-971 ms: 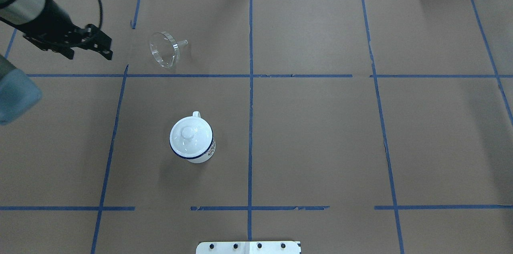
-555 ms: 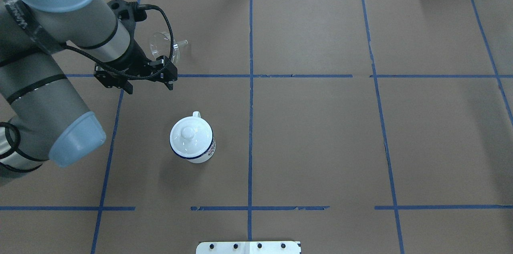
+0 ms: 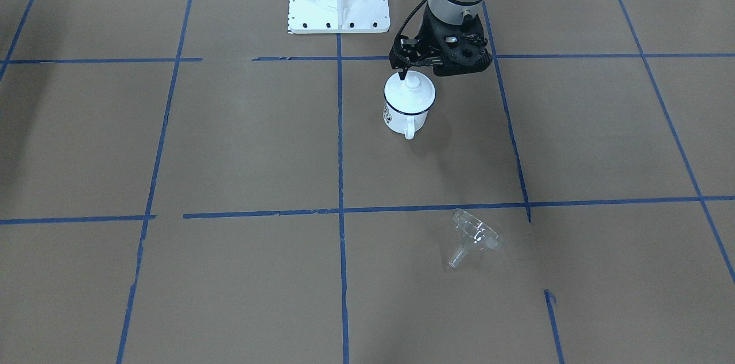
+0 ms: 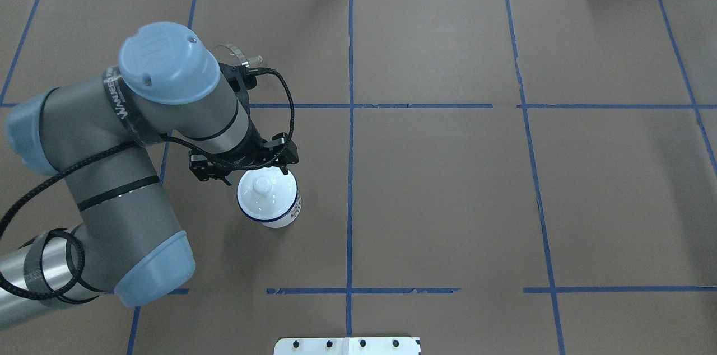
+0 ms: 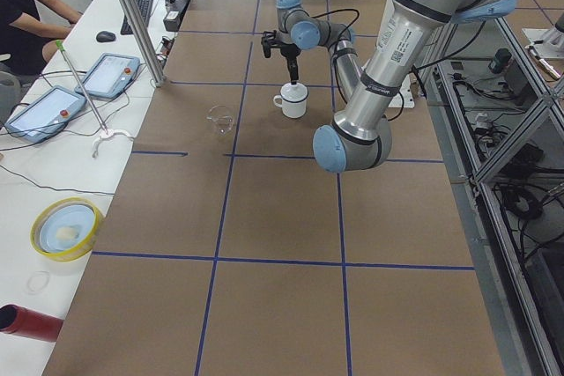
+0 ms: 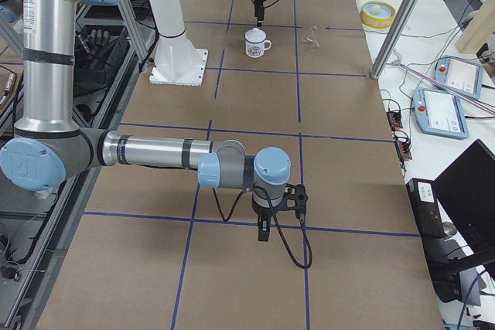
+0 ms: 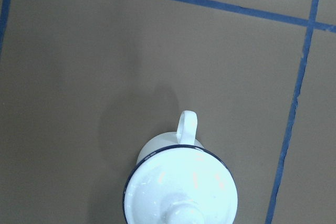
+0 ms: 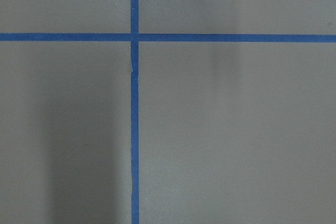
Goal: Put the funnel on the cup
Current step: 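Move the left gripper over the white lid on the mug, then lower the left gripper and grasp the white lid's knob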
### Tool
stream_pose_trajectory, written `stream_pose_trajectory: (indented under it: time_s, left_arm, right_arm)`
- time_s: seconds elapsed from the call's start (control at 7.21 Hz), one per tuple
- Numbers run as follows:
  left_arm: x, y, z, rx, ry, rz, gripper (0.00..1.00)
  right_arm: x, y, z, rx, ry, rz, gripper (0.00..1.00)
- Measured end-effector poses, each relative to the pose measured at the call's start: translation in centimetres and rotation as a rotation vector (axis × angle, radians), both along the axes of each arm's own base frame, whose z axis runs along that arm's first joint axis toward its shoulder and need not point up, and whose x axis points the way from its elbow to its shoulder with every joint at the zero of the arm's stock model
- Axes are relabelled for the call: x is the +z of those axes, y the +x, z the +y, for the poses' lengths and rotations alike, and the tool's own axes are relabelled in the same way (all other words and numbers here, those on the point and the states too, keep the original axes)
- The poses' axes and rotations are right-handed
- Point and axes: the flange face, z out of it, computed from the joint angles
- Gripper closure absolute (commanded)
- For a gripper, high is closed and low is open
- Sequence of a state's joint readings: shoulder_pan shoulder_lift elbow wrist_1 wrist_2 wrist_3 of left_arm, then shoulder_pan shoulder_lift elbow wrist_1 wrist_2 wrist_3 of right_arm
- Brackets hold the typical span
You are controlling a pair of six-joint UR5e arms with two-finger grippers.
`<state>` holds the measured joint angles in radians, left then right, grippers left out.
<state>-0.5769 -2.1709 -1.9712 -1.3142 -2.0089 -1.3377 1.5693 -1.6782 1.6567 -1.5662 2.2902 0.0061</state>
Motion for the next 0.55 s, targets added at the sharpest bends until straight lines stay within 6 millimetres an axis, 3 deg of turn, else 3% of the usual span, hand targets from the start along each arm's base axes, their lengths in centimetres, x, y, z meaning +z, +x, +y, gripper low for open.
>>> stream_pose_trajectory:
  time_s: [0.28, 0.55]
  left_arm:
    - [0.85, 1.59, 0.79, -0.004, 0.013, -0.032, 0.11]
    - [1.13, 1.95, 1.02, -0.004, 0.014, -0.038, 0.18]
  right_arm:
    - [0.0, 0.0, 0.0, 0.0, 0.0, 0.0, 0.0]
    - [0.0, 0.0, 0.0, 0.0, 0.0, 0.0, 0.0]
